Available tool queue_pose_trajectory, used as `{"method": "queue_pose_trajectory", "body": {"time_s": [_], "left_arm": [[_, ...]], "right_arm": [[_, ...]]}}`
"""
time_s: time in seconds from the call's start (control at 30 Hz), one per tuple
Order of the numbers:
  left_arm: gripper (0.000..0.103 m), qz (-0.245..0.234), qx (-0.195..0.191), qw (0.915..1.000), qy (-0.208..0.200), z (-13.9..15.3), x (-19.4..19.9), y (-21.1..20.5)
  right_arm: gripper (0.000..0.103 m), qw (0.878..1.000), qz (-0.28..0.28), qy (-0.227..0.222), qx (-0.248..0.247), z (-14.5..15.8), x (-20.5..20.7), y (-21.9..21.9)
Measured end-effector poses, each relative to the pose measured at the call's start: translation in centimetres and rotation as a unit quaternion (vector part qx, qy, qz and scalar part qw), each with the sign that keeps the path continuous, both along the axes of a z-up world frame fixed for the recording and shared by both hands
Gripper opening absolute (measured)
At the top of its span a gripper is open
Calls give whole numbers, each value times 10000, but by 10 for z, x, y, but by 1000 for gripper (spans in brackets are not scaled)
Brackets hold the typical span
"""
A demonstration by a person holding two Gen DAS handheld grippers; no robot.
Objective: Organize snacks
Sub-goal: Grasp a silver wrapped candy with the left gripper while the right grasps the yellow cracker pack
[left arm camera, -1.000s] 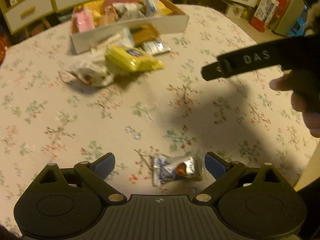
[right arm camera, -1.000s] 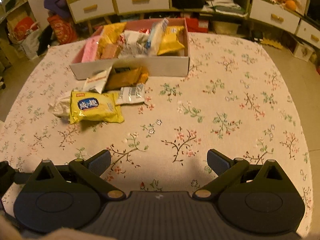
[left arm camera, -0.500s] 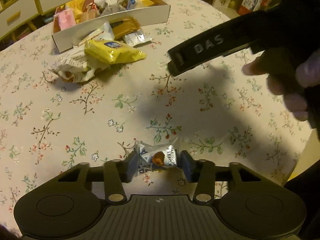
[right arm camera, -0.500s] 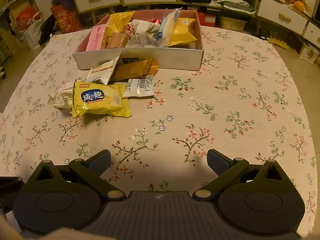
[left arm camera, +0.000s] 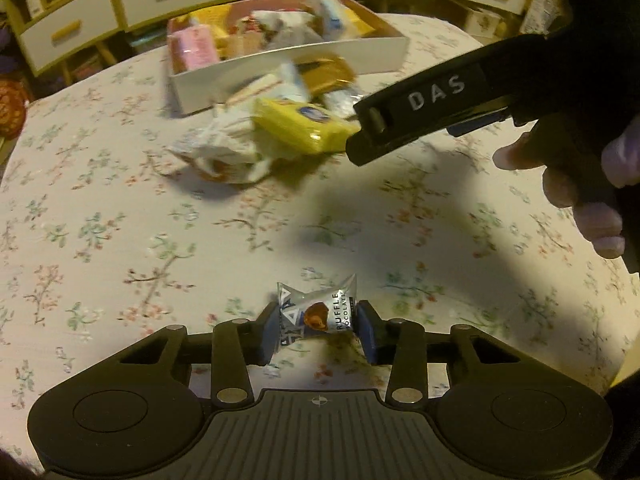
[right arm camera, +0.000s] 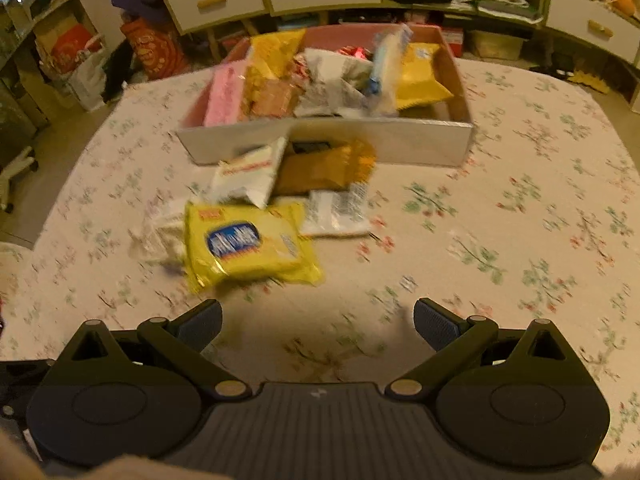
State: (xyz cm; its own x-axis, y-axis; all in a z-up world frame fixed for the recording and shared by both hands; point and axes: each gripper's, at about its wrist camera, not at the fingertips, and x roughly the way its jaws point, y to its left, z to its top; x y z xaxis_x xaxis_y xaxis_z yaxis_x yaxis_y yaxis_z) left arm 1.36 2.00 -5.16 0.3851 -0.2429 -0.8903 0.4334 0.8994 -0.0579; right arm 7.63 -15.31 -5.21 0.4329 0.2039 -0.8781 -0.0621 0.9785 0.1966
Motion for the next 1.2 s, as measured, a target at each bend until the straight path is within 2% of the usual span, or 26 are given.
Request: {"method": "queue_pose_trajectory", "body": {"time_s": [0.23,0.5,0.53,0.67,0.73,0.83,1.0,1.2], "left_arm": [[38,188,-48,9998,14,0,8,15],[38,227,-64,9997,52,-3,12,16],[38,215,-54,9997,52,-3,13,15],[38,205,-30,9998,50,-4,13,15],[38,207,-19,9998,49,-4,14,15],[38,217,-3,9998,41,-4,13,15],[38,250,25,9997,0,-3,12,15],[38,345,30,9993,-109,0,13,18]], "right_arm": [[100,9982,313,-106,494,-1,20,14],[87,9961,56,91,879,-17,34,8],[88,9958,44,115,908,-18,34,8],[85,9971,157,17,749,-17,30,14],[77,9976,241,-35,651,-16,28,16],[71,9981,356,-93,494,-13,25,19],[68,9987,453,-125,199,-10,24,23],[67,9981,579,-174,131,-5,21,24]]}}
